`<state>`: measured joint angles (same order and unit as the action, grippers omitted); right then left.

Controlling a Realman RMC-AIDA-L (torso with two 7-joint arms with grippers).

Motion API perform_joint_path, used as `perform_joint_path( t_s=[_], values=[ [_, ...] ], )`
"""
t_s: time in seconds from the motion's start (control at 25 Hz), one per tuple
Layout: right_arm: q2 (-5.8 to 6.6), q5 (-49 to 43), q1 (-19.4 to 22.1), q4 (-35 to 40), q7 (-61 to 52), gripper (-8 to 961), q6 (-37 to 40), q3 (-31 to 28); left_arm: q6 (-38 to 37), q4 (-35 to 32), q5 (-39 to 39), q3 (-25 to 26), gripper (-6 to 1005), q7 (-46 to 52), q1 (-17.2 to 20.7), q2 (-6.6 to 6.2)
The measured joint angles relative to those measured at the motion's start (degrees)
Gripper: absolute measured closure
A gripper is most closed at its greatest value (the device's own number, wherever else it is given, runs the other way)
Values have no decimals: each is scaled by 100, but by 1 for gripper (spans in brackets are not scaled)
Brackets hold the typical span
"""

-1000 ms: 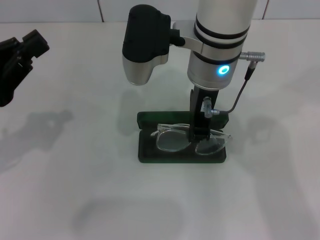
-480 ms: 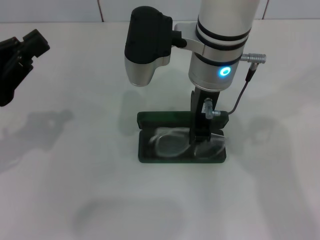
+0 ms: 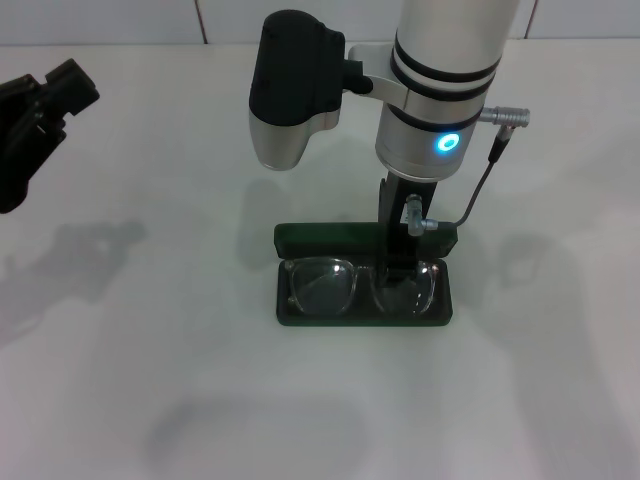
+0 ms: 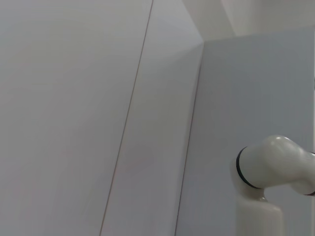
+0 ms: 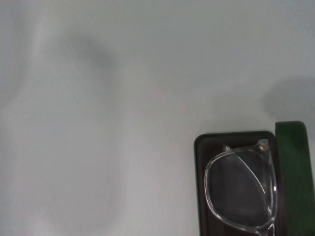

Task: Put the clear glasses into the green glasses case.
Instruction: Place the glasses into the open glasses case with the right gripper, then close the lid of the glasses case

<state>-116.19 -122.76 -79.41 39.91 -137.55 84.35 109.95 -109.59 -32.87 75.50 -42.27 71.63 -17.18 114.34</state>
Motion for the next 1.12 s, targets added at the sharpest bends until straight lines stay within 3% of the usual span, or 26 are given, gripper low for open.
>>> perform_joint_path(
  t_s=[0.32,0.56,0.72,0.84,1.0,1.12],
  values=[
    [0,-4,131,238,-58,816,-12,-65,0,0,-4,0,903,9,4,-11],
    [0,-124,895,1442,-213,816,19,-417,-1,-3,-29,0,902,58,22,-31],
    [8,-326,1720,2870,-399,817,122,-713,-1,-38,-11,-1,902,161,26,-34],
    [10,-641,2580,4100,-492,816,252,-953,-4,-52,-5,-15,902,240,8,-42],
    [30,-720,4056,5751,-456,815,319,-1509,-4,-68,68,-36,902,349,-71,-44],
    [37,-344,5085,6554,-111,816,274,-2058,-1,-135,98,-40,902,437,-86,-37]
  ],
)
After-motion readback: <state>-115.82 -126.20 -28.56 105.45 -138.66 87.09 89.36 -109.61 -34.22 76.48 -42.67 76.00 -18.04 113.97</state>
